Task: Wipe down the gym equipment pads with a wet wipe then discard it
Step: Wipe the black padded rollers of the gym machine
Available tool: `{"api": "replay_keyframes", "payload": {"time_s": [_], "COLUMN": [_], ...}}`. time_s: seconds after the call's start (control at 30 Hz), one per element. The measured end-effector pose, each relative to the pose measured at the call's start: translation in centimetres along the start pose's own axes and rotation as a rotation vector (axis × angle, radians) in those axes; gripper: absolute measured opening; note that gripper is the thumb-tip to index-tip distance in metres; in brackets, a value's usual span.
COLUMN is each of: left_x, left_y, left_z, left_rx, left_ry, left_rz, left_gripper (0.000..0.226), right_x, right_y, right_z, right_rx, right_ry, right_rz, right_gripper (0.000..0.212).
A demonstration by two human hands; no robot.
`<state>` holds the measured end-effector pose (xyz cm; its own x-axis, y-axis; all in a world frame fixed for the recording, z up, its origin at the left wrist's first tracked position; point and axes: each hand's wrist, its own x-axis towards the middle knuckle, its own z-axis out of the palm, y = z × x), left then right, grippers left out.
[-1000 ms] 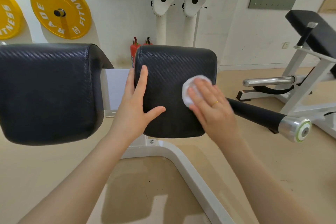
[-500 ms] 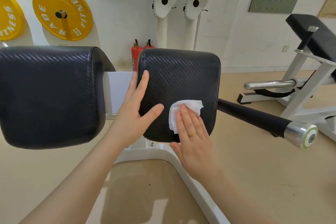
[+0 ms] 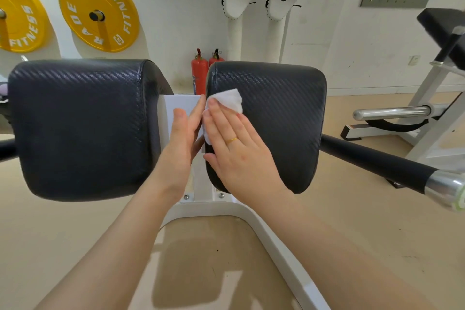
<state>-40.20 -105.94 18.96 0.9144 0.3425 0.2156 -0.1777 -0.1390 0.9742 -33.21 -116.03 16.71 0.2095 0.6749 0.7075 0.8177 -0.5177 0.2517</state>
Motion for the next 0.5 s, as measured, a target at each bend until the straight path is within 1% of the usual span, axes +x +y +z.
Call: {"api": "replay_keyframes", "payload": {"time_s": [0.1,0.17,0.23,0.33,0.43,0.5], "left_x": [0.0,0.0,-0.1,0.0,-0.1,-0.1], "left_y": [0.0,0.0,0.0,-0.1,0.1,0.2], "left_z": [-0.2,-0.1,0.0,-0.2,-0.2,-0.4], "left_rx": [-0.069,-0.084,-0.049,0.034,0.037,0.003], "left_ry": [-0.012,0.003,-0.01,-0.01,-0.021,-0.025], "left_rz": [-0.008,-0.015,-0.001,0.014,0.011,0.0], "left_gripper": [0.075,0.067,0.057,0.058,0.058,0.062], "right_x": [-0.6,-2.8,-5.7,-8.1,-6.4,-4.1], "right_y": [0.4,0.7,0.9,1.5,2.2,1.7], "right_z": [0.0,0.3,0.6,0.5,0.1,0.0], "right_rx": [0.011,0.062,0.08,0.076,0.023,-0.007], "right_ry": [0.035,0.071,0.06,-0.001,-0.047,-0.058], "right_rz": [-0.096,-0.166,-0.226,-0.318,-0.389,-0.391], "right_gripper": [0.047,0.039,0.038,0.039,0.041,0.04]}}
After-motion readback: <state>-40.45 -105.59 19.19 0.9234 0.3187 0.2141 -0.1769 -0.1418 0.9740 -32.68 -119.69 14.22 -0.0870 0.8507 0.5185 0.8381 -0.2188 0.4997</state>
